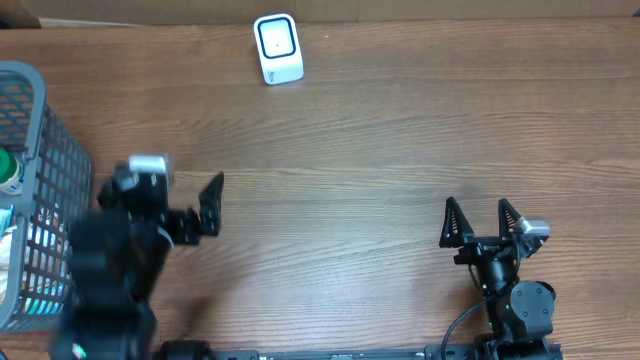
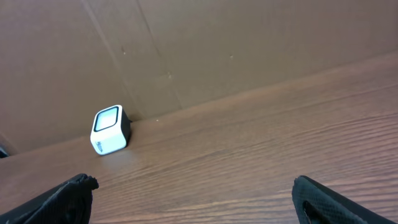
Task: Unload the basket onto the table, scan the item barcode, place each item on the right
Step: 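Reach the left gripper into the grey basket toward the snack bag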
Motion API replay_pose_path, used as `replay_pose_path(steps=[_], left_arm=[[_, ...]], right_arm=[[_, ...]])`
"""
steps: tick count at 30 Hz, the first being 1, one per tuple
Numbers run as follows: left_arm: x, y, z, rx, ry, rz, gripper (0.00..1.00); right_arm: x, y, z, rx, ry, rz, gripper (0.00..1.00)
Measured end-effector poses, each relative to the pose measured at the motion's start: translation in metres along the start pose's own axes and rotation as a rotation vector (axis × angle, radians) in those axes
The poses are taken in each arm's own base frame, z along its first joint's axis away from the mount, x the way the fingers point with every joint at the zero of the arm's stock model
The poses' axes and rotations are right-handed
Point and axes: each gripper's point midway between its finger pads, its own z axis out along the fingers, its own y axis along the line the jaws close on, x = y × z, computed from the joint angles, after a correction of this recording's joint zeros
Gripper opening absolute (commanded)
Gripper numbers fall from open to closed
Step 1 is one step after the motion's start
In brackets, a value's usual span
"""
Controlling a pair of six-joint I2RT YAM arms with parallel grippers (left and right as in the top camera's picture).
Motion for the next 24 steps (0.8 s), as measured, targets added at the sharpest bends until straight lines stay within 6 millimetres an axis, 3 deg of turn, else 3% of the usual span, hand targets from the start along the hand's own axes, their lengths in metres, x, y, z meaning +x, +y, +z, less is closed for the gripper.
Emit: replay_pose_path(steps=[5, 9, 12, 16, 19, 24], left_arm=[[-0.037, -0.008, 0.014, 0.040, 0.194, -0.024, 1.00], [-0.054, -0.018, 0.032, 0.102, 0.274, -0.041, 1.00], [-0.055, -0.024, 0.051, 0.142, 0.312, -0.054, 0.99], [-0.045, -0.025, 0.075, 0.161, 0.368, -0.076, 0.90], [-0.044, -0.008, 0.087, 0.090, 0.386, -0.148, 0.90], [-0.076, 0.060, 0.077, -0.149, 0.278, -0.330, 0.91]], right_arm=[[0.000, 0.000, 0.000, 0.001, 0.001, 0.000, 1.00], [0.000, 0.000, 0.000, 0.000, 0.000, 0.000, 1.00], [0.000, 0.000, 0.000, 0.000, 0.000, 0.000, 1.00], [0.000, 0.000, 0.000, 0.000, 0.000, 0.000, 1.00], [0.000, 0.000, 0.000, 0.000, 0.000, 0.000, 1.00], [0.000, 0.000, 0.000, 0.000, 0.000, 0.000, 1.00]])
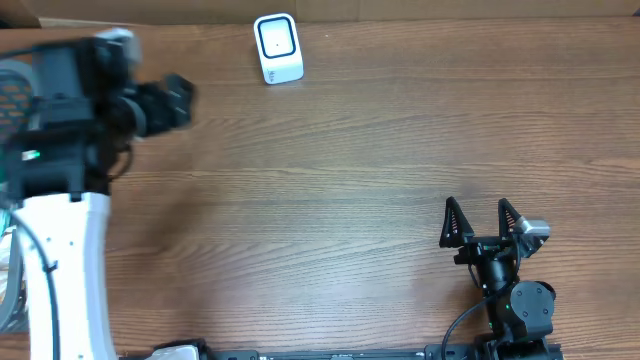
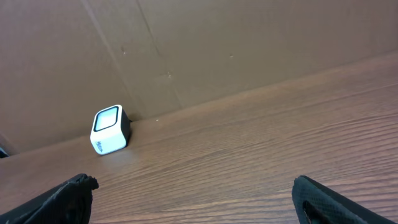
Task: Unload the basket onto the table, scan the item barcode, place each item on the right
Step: 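Reach the left gripper into the grey basket toward the snack bag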
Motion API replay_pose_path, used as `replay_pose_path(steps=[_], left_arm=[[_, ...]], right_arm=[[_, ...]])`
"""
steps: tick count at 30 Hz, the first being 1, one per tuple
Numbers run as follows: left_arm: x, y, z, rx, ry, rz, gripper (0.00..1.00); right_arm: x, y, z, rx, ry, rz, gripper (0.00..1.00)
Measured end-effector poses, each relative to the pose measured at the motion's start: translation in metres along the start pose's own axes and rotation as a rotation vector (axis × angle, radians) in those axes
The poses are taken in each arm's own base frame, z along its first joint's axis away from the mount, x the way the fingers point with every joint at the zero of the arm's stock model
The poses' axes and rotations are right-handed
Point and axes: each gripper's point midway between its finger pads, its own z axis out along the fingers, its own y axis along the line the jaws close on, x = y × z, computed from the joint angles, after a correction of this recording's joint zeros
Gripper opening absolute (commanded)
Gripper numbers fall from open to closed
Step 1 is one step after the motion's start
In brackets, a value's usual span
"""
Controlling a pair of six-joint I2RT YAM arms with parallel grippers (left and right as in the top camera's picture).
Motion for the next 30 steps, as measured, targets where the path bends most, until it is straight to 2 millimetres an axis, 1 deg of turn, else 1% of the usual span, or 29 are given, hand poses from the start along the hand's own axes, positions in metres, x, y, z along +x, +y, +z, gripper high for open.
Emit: replay_pose_path(steps=[2, 4, 5, 9, 10, 11, 12, 15, 18, 21, 23, 26, 27, 28, 30], left_arm=[[-0.022, 0.029, -0.014, -0.078, -0.075, -0.101, 0.92], [-0.034, 0.059, -0.026, -0.150, -0.127, -0.205, 0.93], [-0.035, 0.076, -0.030, -0.188, -0.141, -0.265, 0.93], [-0.026, 0.143, -0.048, -0.340, -0.162, -0.494, 0.92], [-0.023, 0.158, -0.052, -0.373, -0.167, -0.539, 0.91], [-0.022, 0.165, -0.054, -0.390, -0.169, -0.558, 0.90], [-0.016, 0.187, -0.061, -0.444, -0.172, -0.621, 0.89], [0.007, 0.231, -0.069, -0.552, -0.131, -0.744, 0.89], [0.027, 0.264, -0.066, -0.626, -0.072, -0.831, 0.88], [0.047, 0.295, -0.058, -0.685, -0.007, -0.904, 0.89], [0.057, 0.307, -0.051, -0.709, 0.032, -0.928, 0.89], [0.072, 0.320, -0.041, -0.751, 0.094, -0.946, 0.88], [0.078, 0.324, -0.036, -0.765, 0.119, -0.949, 0.93], [0.085, 0.329, -0.030, -0.781, 0.150, -0.948, 1.00], [0.094, 0.336, -0.021, -0.801, 0.193, -0.950, 1.00]], right_arm=[[0.000, 0.000, 0.000, 0.000, 0.000, 0.000, 1.00], [0.000, 0.000, 0.000, 0.000, 0.000, 0.000, 1.00], [0.000, 0.000, 0.000, 0.000, 0.000, 0.000, 1.00], [0.000, 0.000, 0.000, 0.000, 0.000, 0.000, 1.00], [0.000, 0.000, 0.000, 0.000, 0.000, 0.000, 1.00], [0.000, 0.000, 0.000, -0.001, 0.000, 0.000, 1.00], [0.000, 0.000, 0.000, -0.001, -0.001, 0.000, 1.00], [0.000, 0.000, 0.000, 0.000, -0.001, 0.000, 1.00], [0.000, 0.000, 0.000, 0.000, 0.000, 0.000, 1.00], [0.000, 0.000, 0.000, 0.000, -0.001, 0.000, 1.00], [0.000, 0.000, 0.000, 0.000, 0.000, 0.000, 1.00], [0.000, 0.000, 0.000, 0.000, 0.000, 0.000, 1.00], [0.000, 0.000, 0.000, 0.000, 0.000, 0.000, 1.00], [0.000, 0.000, 0.000, 0.000, 0.000, 0.000, 1.00], [0.000, 0.000, 0.000, 0.000, 0.000, 0.000, 1.00]])
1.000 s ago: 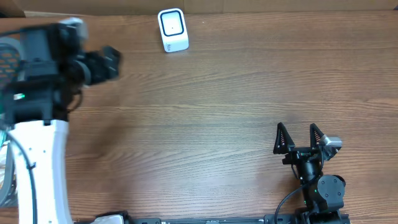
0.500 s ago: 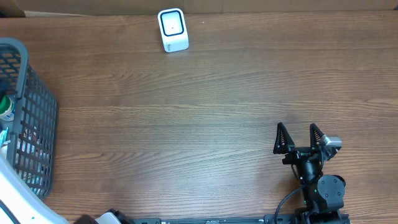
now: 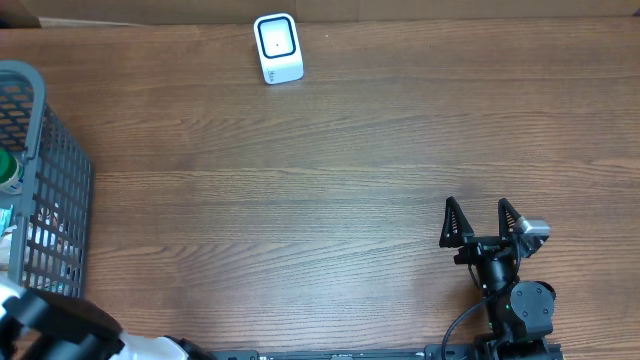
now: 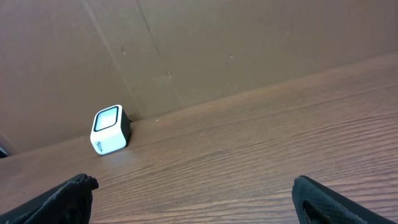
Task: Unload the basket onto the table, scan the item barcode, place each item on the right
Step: 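Reach the left gripper into the grey basket toward the snack bag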
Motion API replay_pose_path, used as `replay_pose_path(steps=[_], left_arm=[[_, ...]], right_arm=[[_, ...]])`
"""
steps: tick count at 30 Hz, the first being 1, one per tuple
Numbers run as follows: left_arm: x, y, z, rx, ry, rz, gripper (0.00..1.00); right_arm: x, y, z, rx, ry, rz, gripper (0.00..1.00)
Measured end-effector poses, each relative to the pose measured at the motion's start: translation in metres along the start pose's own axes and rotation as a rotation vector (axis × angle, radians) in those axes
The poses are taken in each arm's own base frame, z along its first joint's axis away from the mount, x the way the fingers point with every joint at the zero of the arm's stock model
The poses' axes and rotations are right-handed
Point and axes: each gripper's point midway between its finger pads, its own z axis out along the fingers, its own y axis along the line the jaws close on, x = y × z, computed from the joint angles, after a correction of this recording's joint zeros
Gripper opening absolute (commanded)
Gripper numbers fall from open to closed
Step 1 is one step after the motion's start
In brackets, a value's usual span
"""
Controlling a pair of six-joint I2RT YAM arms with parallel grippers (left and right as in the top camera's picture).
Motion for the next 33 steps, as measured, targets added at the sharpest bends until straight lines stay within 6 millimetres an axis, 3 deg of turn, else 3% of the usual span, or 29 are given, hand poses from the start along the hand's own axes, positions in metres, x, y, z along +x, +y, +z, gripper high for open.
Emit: replay_pose_path(steps=[13, 28, 31, 32, 33], left_arm=[[0.036, 0.024, 0.103, -0.193, 0.120, 0.040, 1.00], [0.050, 0.020, 0.159, -0.143, 0.032, 0.038, 1.00], [0.050, 0.017, 0.162, -0.128, 0.014, 0.038, 0.87], [0.049, 0.016, 0.163, -0.124, 0.011, 0.037, 0.80], [0.049, 0.016, 0.163, -0.123, 0.010, 0.038, 0.64]], right_arm=[[0.000, 0.000, 0.000, 0.000, 0.000, 0.000, 1.00], [0.000, 0.000, 0.000, 0.000, -0.001, 0.000, 1.00], [0.000, 0.000, 0.000, 0.000, 0.000, 0.000, 1.00], [0.000, 0.000, 0.000, 0.000, 0.000, 0.000, 1.00], [0.000, 0.000, 0.000, 0.000, 0.000, 0.000, 1.00]])
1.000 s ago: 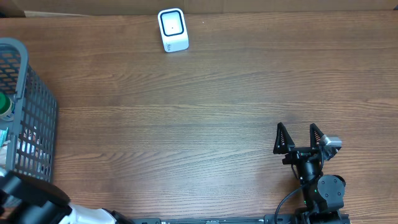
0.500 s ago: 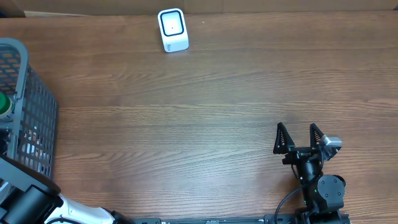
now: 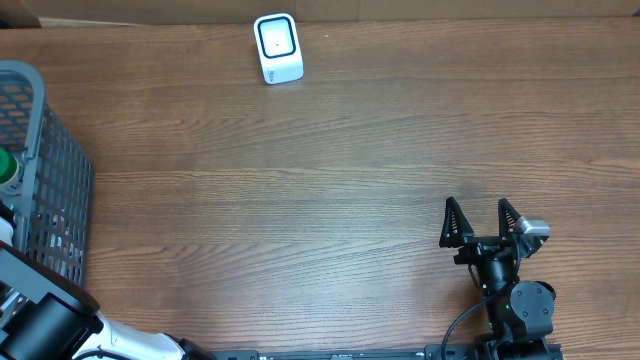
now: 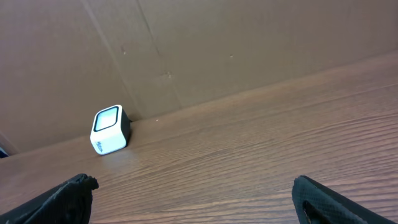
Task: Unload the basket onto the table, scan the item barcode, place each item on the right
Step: 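Reach the left gripper into the grey basket toward the snack bag, then grasp the brown-and-white snack bag and lift it out with left gripper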
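Observation:
The white barcode scanner point(image 3: 278, 47) stands at the table's far edge, its window facing up; the right wrist view shows the scanner point(image 4: 110, 129) against the cardboard wall. A grey wire basket point(image 3: 55, 190) at the left edge holds items, among them a green-topped one point(image 3: 8, 170). My right gripper point(image 3: 484, 222) rests open near the front right with nothing between its fingers point(image 4: 74, 190). Of my left arm point(image 3: 45, 320) only a dark and white part shows at the bottom left corner, over the basket's near end. Its gripper is out of view.
A brown cardboard wall point(image 4: 236, 50) runs along the far edge behind the scanner. The wooden table point(image 3: 350, 180) lies between basket, scanner and right arm.
The visible part of my left arm at the bottom left corner has shifted slightly up over the basket's near end. The right arm and the scanner have not moved.
My left gripper first stood open on the table just right of the basket. Then the arm was high up at the far left, over the basket. After that only a bit of it showed at the bottom left corner, as now. The right gripper stayed open and still.

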Motion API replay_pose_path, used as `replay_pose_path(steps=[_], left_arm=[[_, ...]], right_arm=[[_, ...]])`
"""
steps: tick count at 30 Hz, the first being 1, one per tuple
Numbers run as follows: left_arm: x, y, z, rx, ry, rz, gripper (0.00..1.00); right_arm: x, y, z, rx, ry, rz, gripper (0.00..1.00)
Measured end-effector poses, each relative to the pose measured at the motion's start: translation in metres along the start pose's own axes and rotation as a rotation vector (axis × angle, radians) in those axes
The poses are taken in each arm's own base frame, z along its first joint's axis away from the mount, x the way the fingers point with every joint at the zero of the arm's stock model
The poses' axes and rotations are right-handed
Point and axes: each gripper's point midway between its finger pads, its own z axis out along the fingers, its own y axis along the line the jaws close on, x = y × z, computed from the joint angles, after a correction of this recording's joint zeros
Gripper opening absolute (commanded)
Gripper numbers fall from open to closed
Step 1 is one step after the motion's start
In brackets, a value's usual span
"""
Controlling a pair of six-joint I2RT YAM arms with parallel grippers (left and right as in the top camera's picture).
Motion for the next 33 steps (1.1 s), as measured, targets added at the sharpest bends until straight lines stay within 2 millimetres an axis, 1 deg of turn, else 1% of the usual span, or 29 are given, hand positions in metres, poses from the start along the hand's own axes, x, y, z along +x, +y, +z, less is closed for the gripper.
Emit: replay_pose_path(steps=[1, 2, 4, 5, 7, 13, 16, 19, 21, 23, 26, 28, 29, 30, 33], left_arm=[[0.000, 0.000, 0.000, 0.000, 0.000, 0.002, 0.52], [0.000, 0.000, 0.000, -0.001, 0.000, 0.003, 0.45], [0.000, 0.001, 0.000, -0.005, -0.001, 0.006, 0.35], [0.000, 0.001, 0.000, -0.007, -0.002, 0.009, 0.32], [0.000, 0.002, 0.000, -0.010, -0.004, 0.016, 0.23], [0.001, 0.004, -0.002, -0.018, 0.000, 0.024, 0.04], [0.004, 0.006, -0.005, -0.026, 0.021, 0.035, 0.04], [0.008, 0.009, -0.012, -0.038, 0.066, 0.046, 0.04], [0.007, 0.008, -0.019, -0.044, 0.091, 0.052, 0.04], [0.000, 0.005, -0.031, -0.037, 0.103, 0.053, 0.04], [-0.018, -0.002, -0.056, -0.009, 0.097, 0.047, 0.04], [-0.034, -0.009, -0.076, 0.023, 0.071, 0.038, 0.04], [-0.045, -0.014, -0.094, 0.051, 0.057, 0.032, 0.04], [-0.050, -0.017, -0.100, 0.066, 0.045, 0.028, 0.04], [-0.068, -0.029, -0.133, 0.151, 0.011, 0.014, 0.04]], right_arm=[[0.000, 0.000, 0.000, 0.000, 0.000, 0.000, 1.00], [0.000, 0.000, 0.000, 0.000, 0.000, 0.000, 1.00], [0.000, 0.000, 0.000, 0.000, 0.000, 0.000, 1.00], [0.000, 0.000, 0.000, 0.000, 0.000, 0.000, 1.00], [0.000, 0.000, 0.000, 0.000, 0.000, 0.000, 1.00], [0.000, 0.000, 0.000, 0.000, 0.000, 0.000, 1.00], [0.000, 0.000, 0.000, 0.000, 0.000, 0.000, 1.00], [0.000, 0.000, 0.000, 0.000, 0.000, 0.000, 1.00], [0.000, 0.000, 0.000, 0.000, 0.000, 0.000, 1.00], [0.000, 0.000, 0.000, 0.000, 0.000, 0.000, 1.00], [0.000, 0.000, 0.000, 0.000, 0.000, 0.000, 1.00], [0.000, 0.000, 0.000, 0.000, 0.000, 0.000, 1.00], [0.000, 0.000, 0.000, 0.001, 0.000, 0.000, 1.00], [0.000, 0.000, 0.000, 0.000, 0.000, 0.000, 1.00], [0.000, 0.000, 0.000, 0.000, 0.000, 0.000, 1.00]])
